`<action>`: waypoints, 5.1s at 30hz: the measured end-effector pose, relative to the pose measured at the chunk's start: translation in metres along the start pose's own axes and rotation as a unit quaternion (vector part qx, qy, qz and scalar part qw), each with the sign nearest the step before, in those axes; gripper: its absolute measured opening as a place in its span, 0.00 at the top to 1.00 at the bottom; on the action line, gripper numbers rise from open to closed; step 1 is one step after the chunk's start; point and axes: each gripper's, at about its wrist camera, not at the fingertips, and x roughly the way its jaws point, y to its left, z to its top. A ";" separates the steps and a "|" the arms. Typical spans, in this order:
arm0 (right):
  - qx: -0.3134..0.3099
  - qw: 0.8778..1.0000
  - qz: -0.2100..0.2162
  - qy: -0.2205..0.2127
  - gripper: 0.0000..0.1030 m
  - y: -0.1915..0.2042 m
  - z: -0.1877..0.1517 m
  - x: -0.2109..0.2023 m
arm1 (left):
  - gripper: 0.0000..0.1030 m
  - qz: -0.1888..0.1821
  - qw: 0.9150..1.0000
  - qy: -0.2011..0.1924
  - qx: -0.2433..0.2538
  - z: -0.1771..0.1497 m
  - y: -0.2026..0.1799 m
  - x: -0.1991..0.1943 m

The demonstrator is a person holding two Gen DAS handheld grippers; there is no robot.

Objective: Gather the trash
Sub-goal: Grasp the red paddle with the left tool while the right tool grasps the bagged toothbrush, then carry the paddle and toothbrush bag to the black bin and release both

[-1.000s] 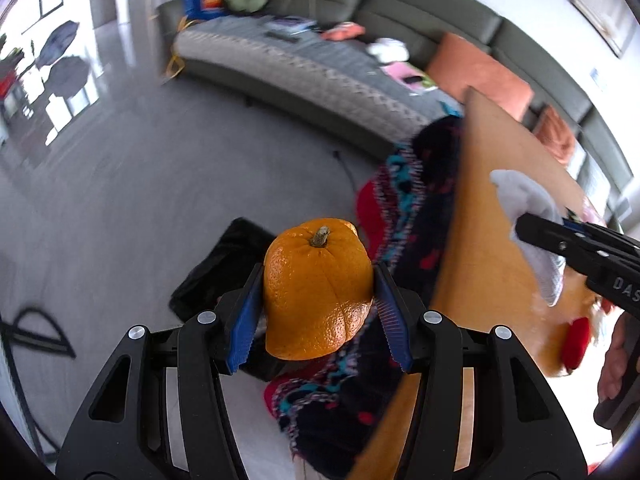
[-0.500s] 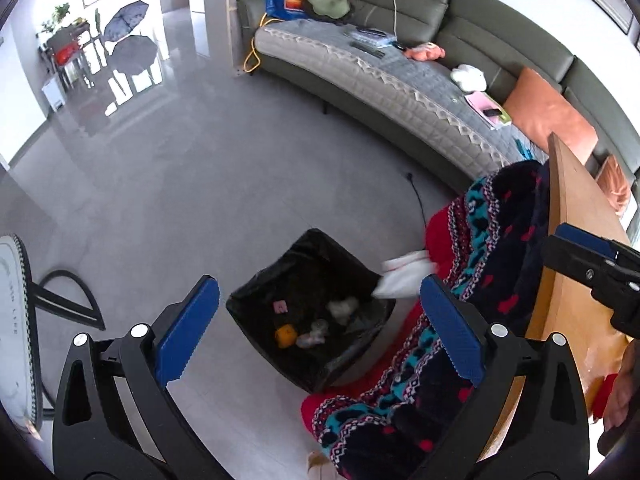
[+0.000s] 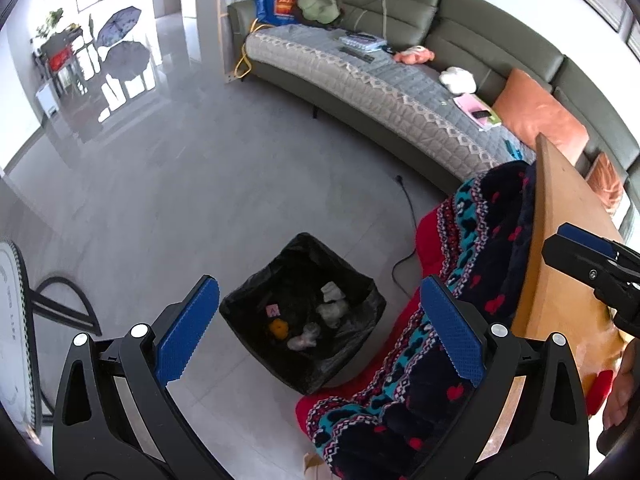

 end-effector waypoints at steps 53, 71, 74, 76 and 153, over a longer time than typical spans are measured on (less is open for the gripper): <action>0.341 0.915 -0.209 -0.054 0.27 -0.279 -0.290 -0.233 | 0.15 -0.184 0.869 0.086 0.451 -0.193 -0.418 -0.017; 0.413 0.873 -0.258 -0.008 0.15 -0.297 -0.268 -0.171 | 0.39 -0.196 0.856 0.090 0.470 -0.202 -0.403 -0.024; 0.398 0.870 -0.289 0.004 0.21 -0.295 -0.267 -0.160 | 0.39 -0.200 0.860 0.095 0.460 -0.198 -0.398 -0.021; 0.372 0.878 -0.300 0.004 0.48 -0.288 -0.263 -0.161 | 0.39 -0.204 0.865 0.096 0.448 -0.193 -0.391 -0.021; 0.011 1.000 -0.012 0.026 0.28 0.039 0.024 0.052 | 0.05 0.026 0.997 0.075 0.018 -0.022 0.020 0.044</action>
